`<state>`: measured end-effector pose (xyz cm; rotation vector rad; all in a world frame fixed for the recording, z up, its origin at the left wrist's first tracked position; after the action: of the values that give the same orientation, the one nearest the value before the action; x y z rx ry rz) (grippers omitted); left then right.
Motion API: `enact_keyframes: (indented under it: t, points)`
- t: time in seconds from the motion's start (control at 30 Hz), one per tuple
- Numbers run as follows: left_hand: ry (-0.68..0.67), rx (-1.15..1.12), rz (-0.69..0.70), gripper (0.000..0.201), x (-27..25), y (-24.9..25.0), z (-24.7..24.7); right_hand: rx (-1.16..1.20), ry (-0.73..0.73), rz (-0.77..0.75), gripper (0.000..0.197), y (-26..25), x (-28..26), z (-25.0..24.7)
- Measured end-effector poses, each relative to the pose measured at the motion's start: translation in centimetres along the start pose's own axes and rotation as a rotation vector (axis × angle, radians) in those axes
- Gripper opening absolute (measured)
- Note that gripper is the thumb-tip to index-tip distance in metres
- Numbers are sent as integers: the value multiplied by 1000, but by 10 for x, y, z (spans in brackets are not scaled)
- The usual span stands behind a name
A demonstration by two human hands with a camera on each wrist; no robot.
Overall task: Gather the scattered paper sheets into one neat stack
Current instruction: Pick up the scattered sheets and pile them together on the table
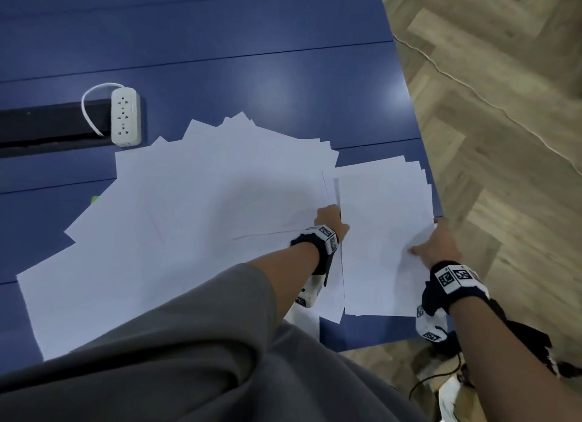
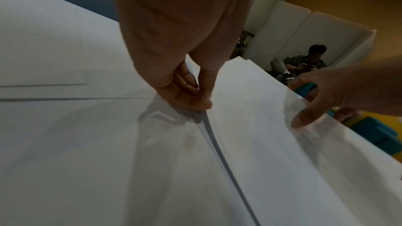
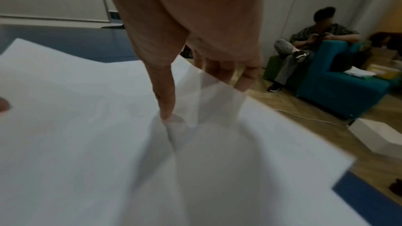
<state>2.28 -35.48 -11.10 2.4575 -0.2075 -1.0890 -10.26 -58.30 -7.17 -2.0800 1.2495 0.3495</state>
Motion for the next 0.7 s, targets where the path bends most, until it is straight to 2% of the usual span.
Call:
enact_keyframes:
  t: [0.07, 0.13, 0.17, 0.27, 0.33, 0.43, 0.53, 0.7]
  points:
    - [-3, 3, -1, 15, 0, -1, 1, -206, 84, 17, 97, -2, -7, 1]
    - [-4, 2, 1, 29, 1, -2, 3, -322, 163, -60, 99, -18, -17, 3]
    - [0, -4, 0, 33, -1, -1, 2, -326, 156, -131, 96, -27, -20, 9]
    - [1, -36, -4, 38, -8, 3, -2, -304, -33, -361, 77, -60, -31, 46]
    - [-11, -41, -16, 39, -14, 1, -9, -356, -143, -456, 74, -75, -42, 72]
    - [10, -21, 16, 36, -25, -9, -31, -407, -224, -450, 79, -80, -49, 99]
    - [49, 95, 61, 39, -39, -33, -57, -441, -210, -400, 78, -78, -49, 106]
    - [222, 201, -71, 41, -59, -126, -112, -444, -189, -327, 75, -81, -47, 110]
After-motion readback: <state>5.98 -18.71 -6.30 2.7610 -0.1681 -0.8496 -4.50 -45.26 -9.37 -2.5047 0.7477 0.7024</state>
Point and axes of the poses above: each hand's wrist, its own x-axis towards the middle knuckle, its own z-axis out of the palm, y = z × x, the point moved 10 cm from there along x, towards the middle knuckle, and after that the axes turned 11 degrees about x, right-handed, at the moved point
